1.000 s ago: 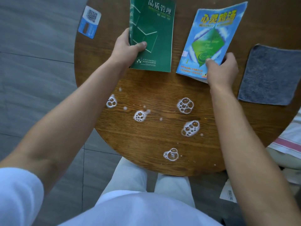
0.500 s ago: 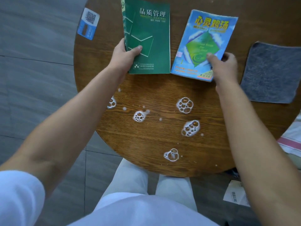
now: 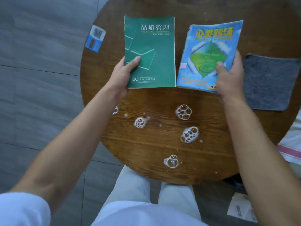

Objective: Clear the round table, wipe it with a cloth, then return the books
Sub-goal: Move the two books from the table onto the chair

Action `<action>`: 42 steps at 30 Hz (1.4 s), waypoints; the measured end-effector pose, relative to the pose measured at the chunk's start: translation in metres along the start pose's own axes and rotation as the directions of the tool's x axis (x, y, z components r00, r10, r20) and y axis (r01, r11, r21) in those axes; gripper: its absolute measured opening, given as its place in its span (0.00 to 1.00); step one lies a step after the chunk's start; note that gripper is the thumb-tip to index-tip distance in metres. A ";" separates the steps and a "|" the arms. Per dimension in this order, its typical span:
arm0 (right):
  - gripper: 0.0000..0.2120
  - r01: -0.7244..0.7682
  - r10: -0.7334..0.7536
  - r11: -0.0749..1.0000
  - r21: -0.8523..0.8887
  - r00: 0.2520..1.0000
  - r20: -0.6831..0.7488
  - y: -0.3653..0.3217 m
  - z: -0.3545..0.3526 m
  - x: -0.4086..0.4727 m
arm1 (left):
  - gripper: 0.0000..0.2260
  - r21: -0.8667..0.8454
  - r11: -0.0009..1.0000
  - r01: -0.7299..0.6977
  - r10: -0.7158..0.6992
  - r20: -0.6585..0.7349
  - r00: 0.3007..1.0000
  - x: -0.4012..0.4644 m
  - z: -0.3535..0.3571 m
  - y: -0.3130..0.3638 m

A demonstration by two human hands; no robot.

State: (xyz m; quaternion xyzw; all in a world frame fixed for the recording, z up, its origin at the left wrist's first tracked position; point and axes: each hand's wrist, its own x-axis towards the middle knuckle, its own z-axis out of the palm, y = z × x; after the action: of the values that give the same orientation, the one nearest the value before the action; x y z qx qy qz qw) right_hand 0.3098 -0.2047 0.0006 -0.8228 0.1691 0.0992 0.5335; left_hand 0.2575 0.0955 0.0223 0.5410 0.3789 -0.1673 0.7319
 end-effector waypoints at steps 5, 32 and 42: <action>0.23 0.022 -0.030 0.982 0.190 0.999 0.036 -0.043 -0.049 -0.047 | 0.19 -0.082 0.996 0.019 -0.008 0.124 0.992 -0.052 -0.010 -0.004; 0.28 0.123 -0.266 0.689 0.714 0.960 0.092 -0.175 -0.208 -0.353 | 0.35 -0.219 0.963 -0.159 0.255 0.535 0.806 -0.362 0.005 0.032; 0.29 0.283 -0.262 0.641 0.714 0.954 -0.142 -0.185 -0.169 -0.467 | 0.34 -0.215 0.946 -0.243 0.324 0.670 0.668 -0.401 -0.025 0.042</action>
State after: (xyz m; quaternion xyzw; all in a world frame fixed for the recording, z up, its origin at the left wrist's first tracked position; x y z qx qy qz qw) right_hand -0.0529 -0.2094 0.3867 -0.5605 0.0755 -0.0680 0.8219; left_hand 0.0125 0.0674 0.3419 0.4500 -0.0056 -0.2222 0.8649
